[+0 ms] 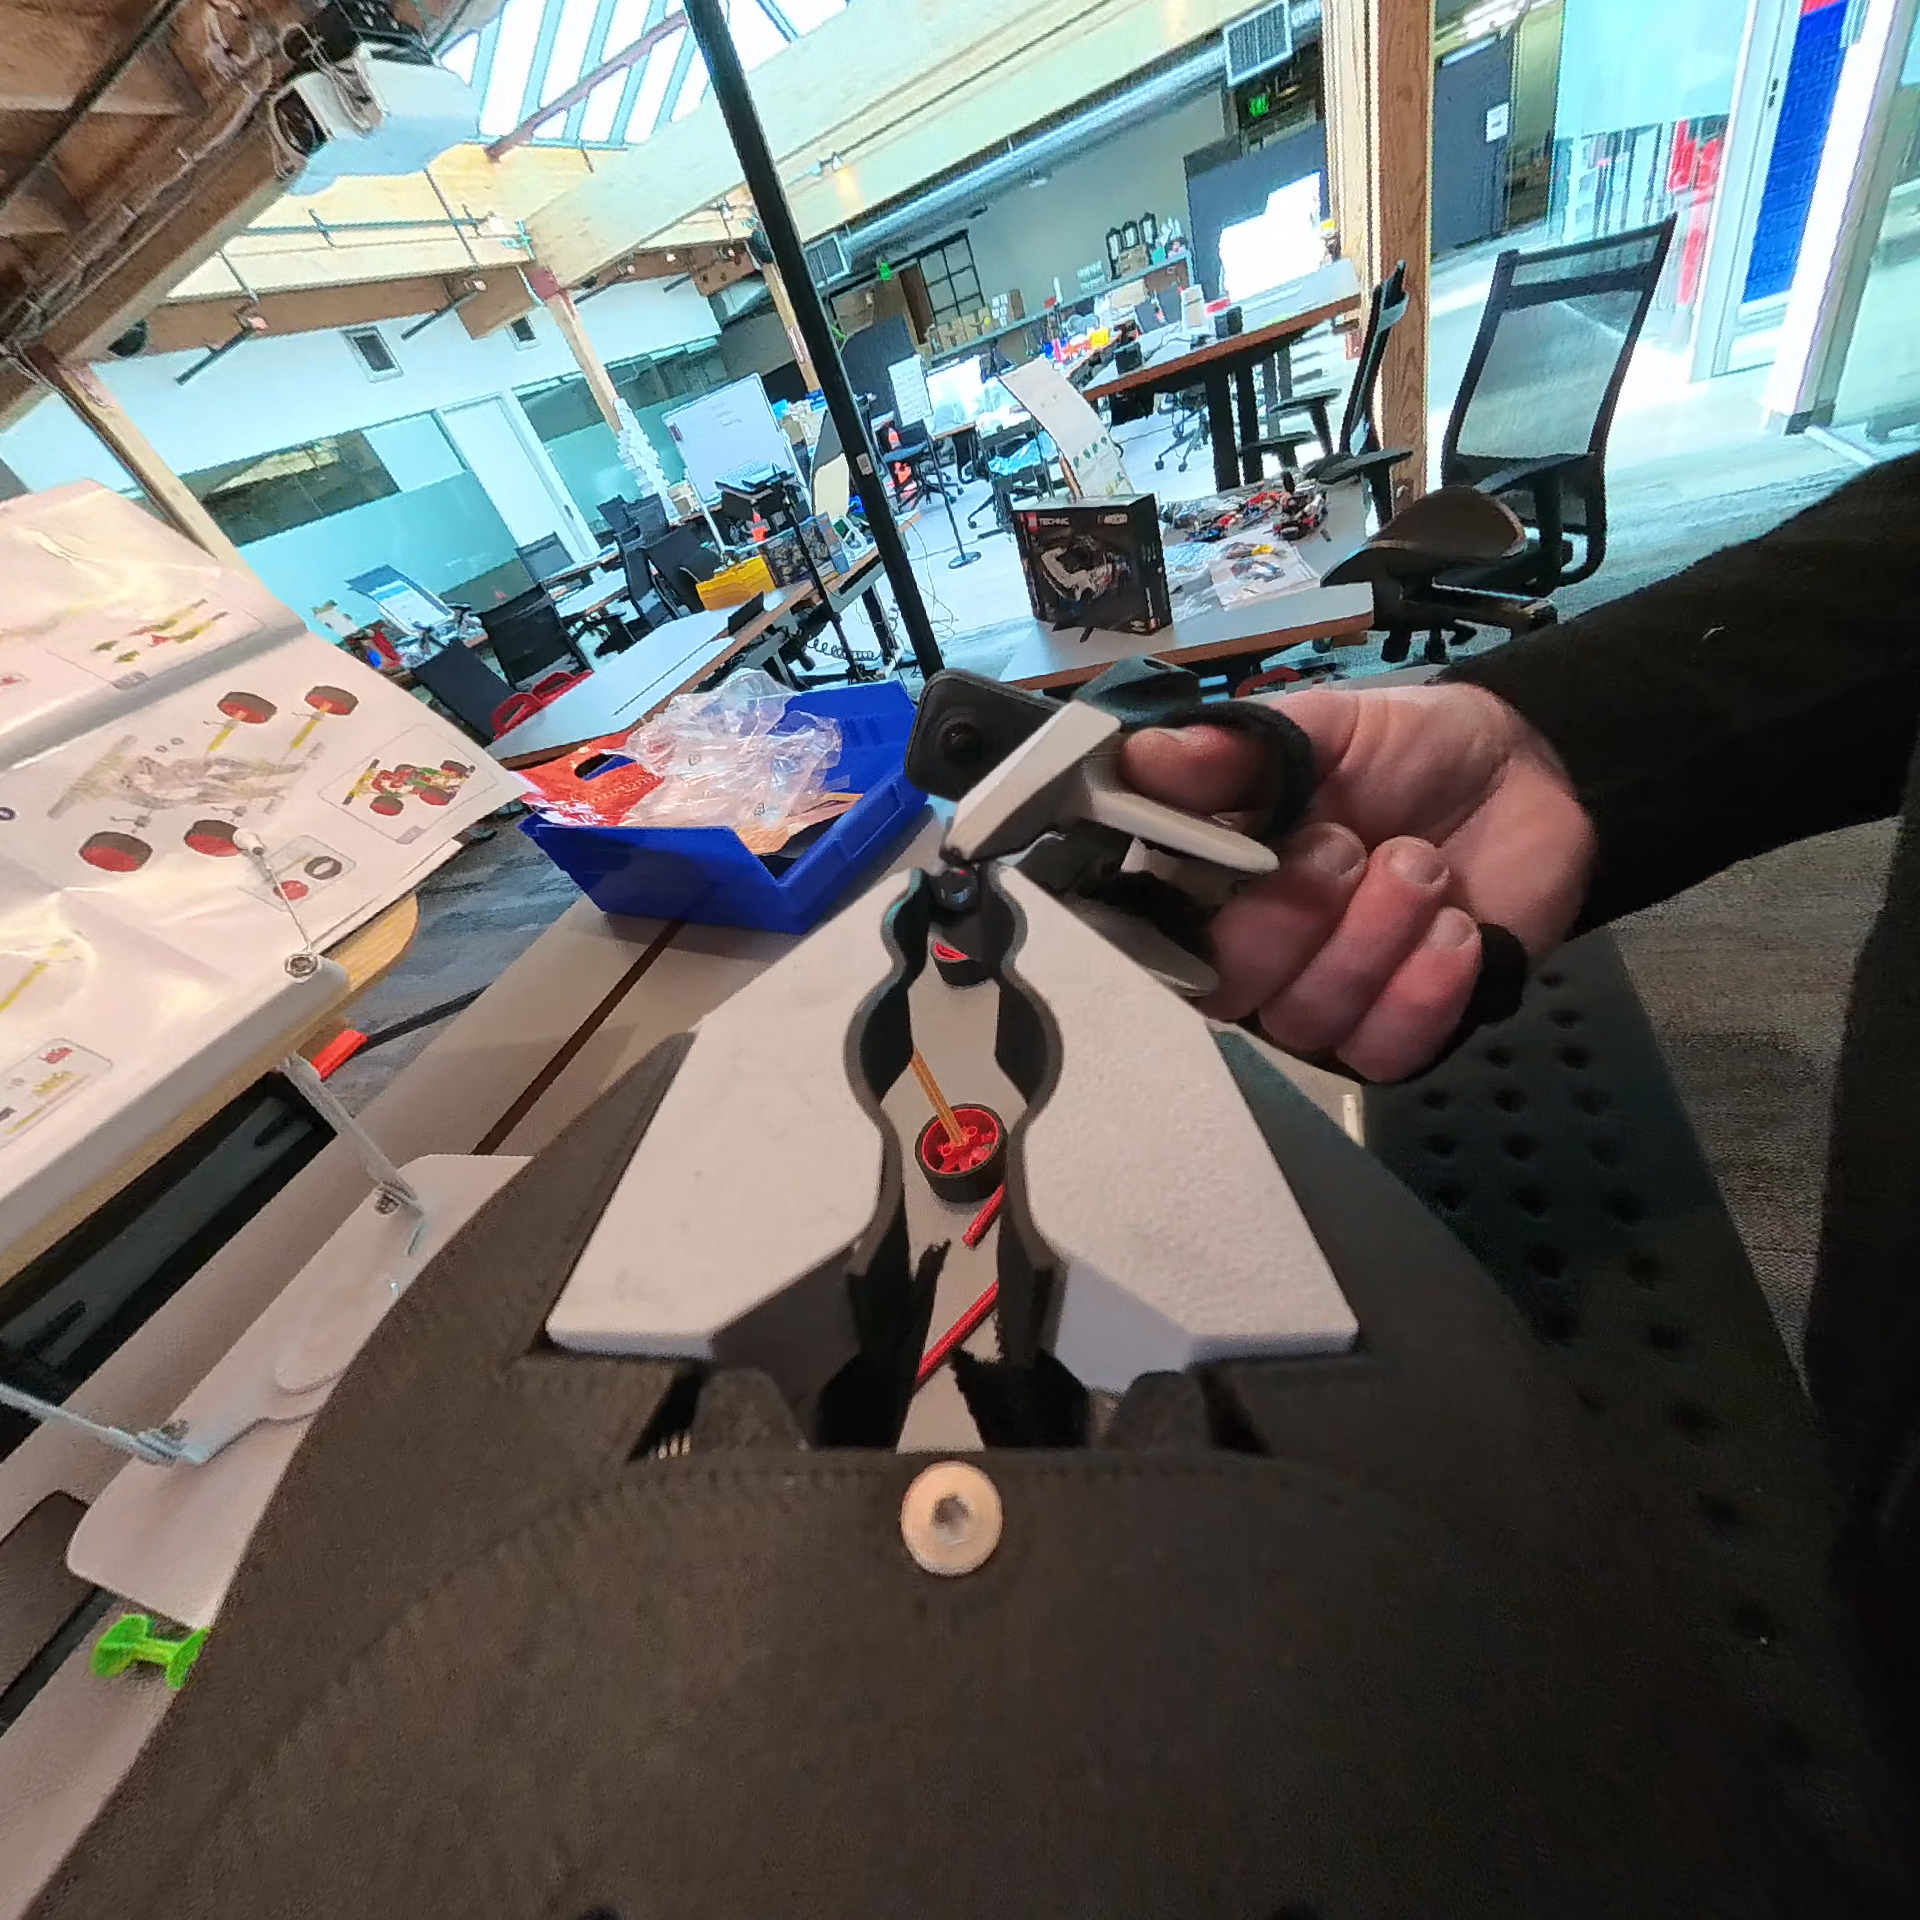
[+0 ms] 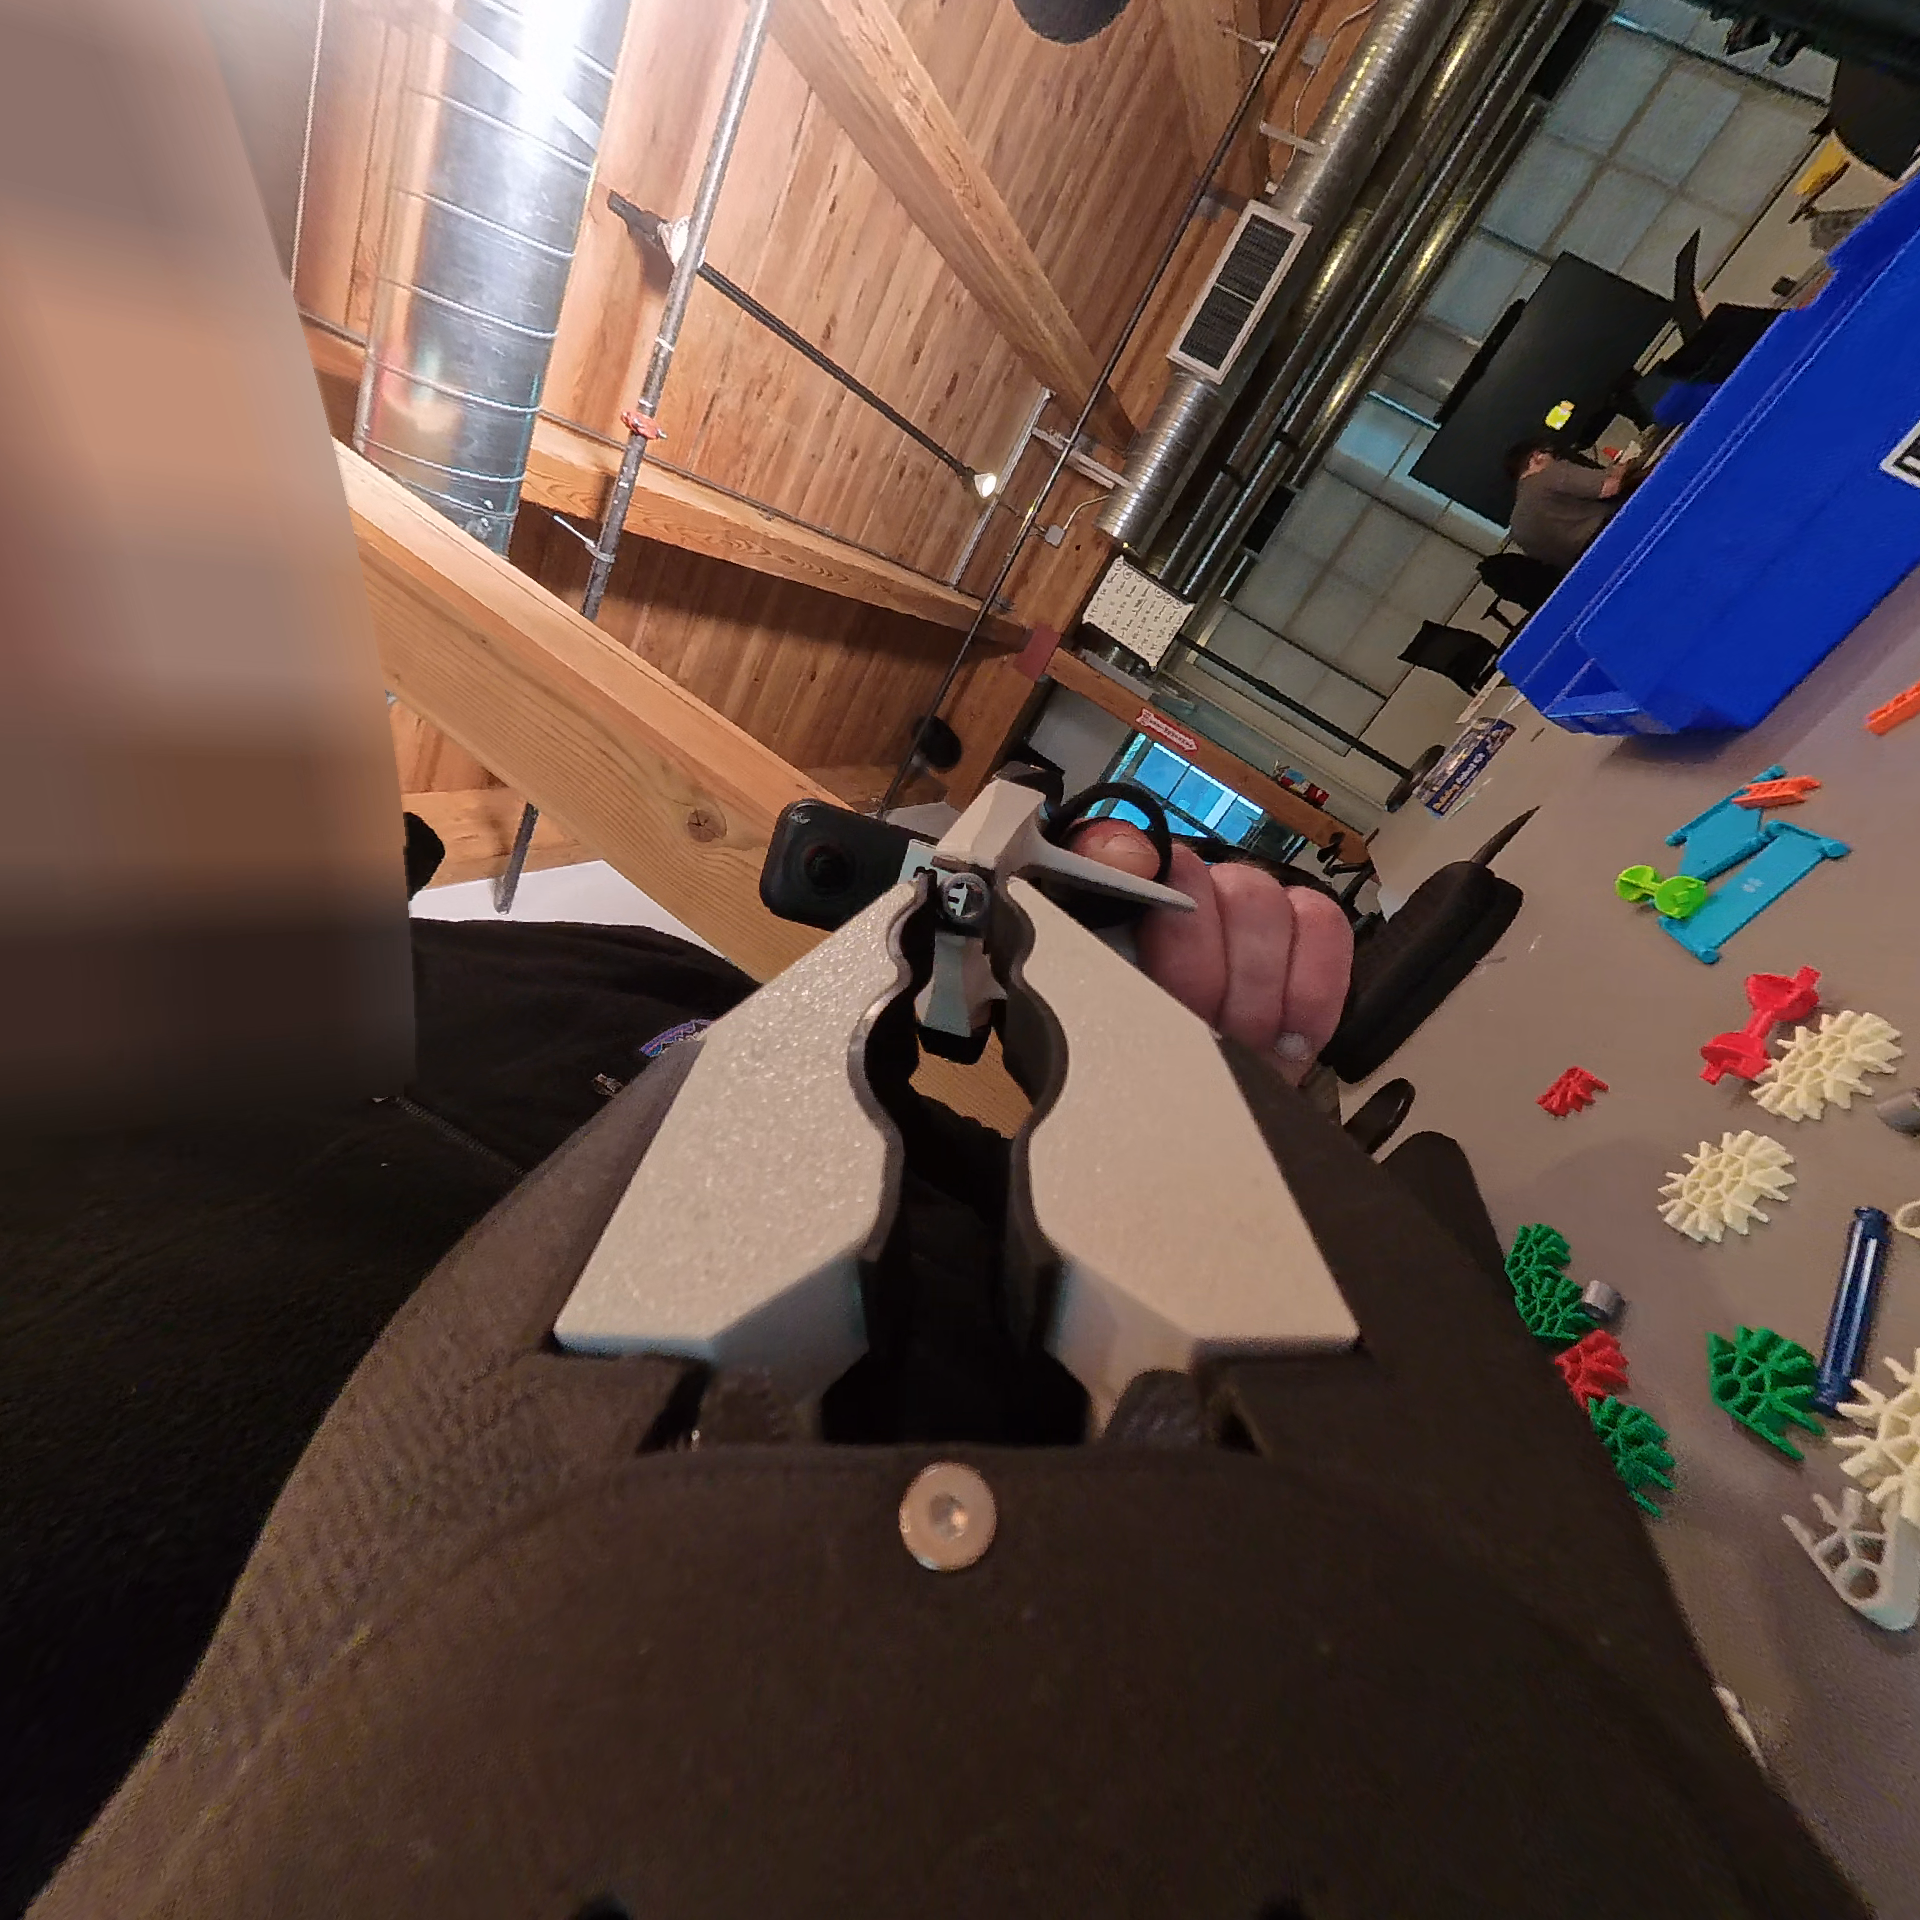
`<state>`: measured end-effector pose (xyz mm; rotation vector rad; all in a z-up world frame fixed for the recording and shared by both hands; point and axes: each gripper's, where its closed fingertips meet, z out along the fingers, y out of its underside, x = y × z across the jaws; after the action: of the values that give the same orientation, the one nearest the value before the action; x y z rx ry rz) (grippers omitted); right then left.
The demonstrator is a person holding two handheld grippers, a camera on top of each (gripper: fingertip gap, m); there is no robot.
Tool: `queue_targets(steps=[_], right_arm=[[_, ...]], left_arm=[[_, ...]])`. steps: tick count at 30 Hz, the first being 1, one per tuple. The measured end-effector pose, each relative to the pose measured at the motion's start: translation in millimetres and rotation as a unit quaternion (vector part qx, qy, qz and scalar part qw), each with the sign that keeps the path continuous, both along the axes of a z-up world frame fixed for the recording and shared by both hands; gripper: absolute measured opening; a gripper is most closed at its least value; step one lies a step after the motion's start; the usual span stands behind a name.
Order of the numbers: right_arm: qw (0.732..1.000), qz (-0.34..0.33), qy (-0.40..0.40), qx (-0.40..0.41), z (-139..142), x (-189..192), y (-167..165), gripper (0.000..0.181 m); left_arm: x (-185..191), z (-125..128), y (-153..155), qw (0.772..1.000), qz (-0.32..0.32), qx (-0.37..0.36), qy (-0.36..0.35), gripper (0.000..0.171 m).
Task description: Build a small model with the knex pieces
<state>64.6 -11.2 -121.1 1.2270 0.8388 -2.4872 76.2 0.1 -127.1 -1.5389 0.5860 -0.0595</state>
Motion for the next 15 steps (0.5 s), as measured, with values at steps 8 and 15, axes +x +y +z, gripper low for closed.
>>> queue_targets(steps=[8,15], right_arm=[[0.998,-0.054,-0.017,0.021,-8,-3,16,0.006],[0.953,-0.159,-0.070,0.249,-31,1,59,0.006]], left_arm=[[-3,-5,11,1.000,0.022,0.001,-0.001,0.012],[-28,-13,12,0.998,0.054,-0.019,-0.038,0.010]])
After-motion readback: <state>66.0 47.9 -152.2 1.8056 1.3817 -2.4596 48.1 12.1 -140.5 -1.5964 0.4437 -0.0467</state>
